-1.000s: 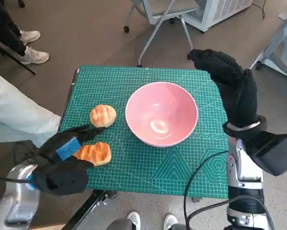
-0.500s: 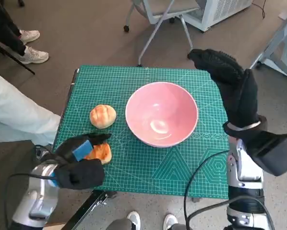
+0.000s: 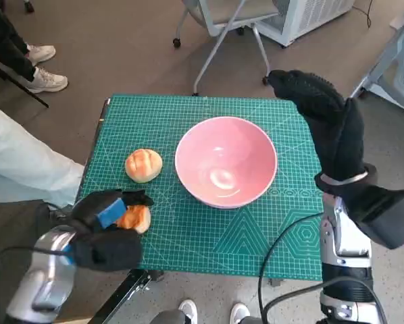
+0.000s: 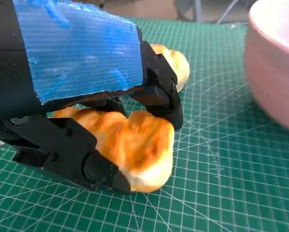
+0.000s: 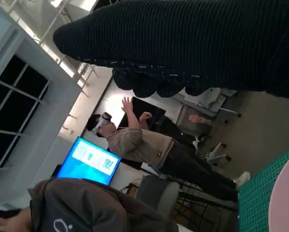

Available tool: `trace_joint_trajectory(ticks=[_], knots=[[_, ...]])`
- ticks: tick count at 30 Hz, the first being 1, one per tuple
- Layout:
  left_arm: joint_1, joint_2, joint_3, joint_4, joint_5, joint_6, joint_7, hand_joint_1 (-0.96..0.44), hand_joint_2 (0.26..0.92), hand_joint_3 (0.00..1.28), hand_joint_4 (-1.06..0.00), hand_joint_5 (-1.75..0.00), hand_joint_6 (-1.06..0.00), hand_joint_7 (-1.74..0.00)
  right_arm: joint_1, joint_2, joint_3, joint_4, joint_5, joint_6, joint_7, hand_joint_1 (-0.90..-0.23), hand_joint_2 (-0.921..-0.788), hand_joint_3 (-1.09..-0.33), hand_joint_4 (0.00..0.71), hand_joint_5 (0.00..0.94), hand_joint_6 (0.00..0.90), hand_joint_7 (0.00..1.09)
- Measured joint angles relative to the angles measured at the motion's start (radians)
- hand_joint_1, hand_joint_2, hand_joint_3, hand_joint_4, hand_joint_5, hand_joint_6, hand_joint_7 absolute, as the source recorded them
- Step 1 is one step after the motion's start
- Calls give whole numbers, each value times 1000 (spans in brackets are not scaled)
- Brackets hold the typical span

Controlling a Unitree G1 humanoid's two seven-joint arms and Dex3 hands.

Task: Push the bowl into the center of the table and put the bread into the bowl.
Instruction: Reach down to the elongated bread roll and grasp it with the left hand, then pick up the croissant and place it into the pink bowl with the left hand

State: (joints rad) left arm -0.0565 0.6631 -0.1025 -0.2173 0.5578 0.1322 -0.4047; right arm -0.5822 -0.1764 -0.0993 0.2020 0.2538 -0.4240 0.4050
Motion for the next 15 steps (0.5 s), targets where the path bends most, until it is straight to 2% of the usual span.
trace_joint_trajectory(ticks=[8,15], knots=[[17,12,102,-112,-73,-22,-13,3,902,50,-783,-1139,-663,-1055,-1,3,1,8,0,0,0,-709,-921,-723,200,0,-1,636],[12,16,141,-151,-108,-25,-25,3,892,39,-823,-1079,-686,-1044,-1,4,1,11,2,0,0,-691,-921,-722,200,0,-1,637]])
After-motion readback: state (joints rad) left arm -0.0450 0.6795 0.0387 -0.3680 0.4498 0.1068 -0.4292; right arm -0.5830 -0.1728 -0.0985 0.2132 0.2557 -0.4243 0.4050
